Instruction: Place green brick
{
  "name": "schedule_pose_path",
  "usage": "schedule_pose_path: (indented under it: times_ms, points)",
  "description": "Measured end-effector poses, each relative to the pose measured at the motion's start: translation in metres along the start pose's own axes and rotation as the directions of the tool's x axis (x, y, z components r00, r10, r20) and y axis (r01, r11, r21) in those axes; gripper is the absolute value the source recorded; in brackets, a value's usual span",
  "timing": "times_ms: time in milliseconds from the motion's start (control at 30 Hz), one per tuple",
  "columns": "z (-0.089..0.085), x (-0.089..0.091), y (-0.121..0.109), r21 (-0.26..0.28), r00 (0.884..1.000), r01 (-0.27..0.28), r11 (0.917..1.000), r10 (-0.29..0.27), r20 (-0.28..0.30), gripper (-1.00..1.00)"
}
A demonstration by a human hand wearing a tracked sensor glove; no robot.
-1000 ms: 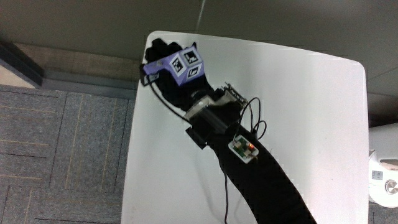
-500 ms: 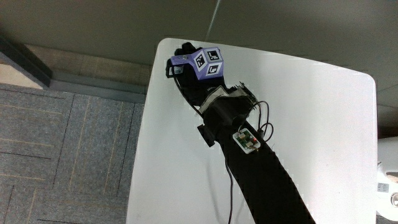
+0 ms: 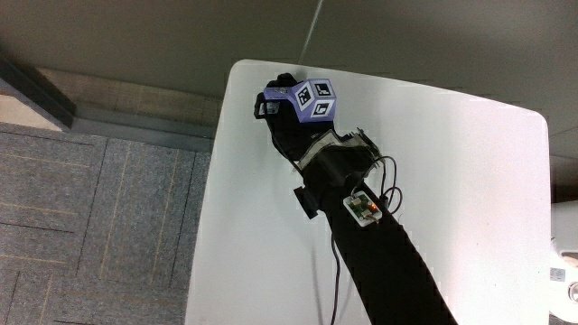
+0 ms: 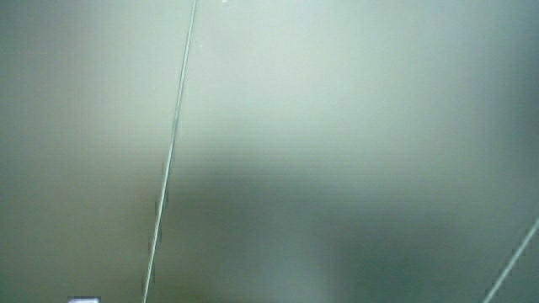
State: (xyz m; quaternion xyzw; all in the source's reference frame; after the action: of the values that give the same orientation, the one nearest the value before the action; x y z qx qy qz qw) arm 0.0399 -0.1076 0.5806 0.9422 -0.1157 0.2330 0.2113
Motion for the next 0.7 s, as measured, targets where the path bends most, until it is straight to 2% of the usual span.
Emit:
schedule_pose_path:
  times_ms: [133,200,233,333,433,500,533,567,700]
  points:
    - [0.000,0.003,0.000,-0.021,1.000,-0.009,0.9997,0.008,-0.017,-0.33]
    - [0.002,0.003,-0.001,-0.012,1.000,-0.007,0.9999,0.007,-0.014,-0.39]
    - [0.003,0.001,-0.002,-0.029,1.000,-0.018,0.9994,0.017,-0.023,-0.42]
    - [-0.001,0.001,0.000,-0.039,1.000,-0.024,0.9990,0.024,0.009,-0.52]
    - [-0.005,0.002,0.001,-0.079,1.000,-0.028,0.9964,0.029,0.004,-0.61]
    - [-0.006,0.001,-0.002,-0.083,0.999,-0.027,0.9962,0.029,0.030,-0.67]
    - [-0.010,0.003,0.000,-0.108,0.999,-0.018,0.9939,0.022,0.036,-0.70]
    - [-0.009,0.000,-0.002,-0.110,0.998,-0.023,0.9937,0.029,0.052,-0.73]
    - [-0.015,0.002,-0.002,-0.137,0.999,-0.008,0.9906,0.015,0.049,-0.85]
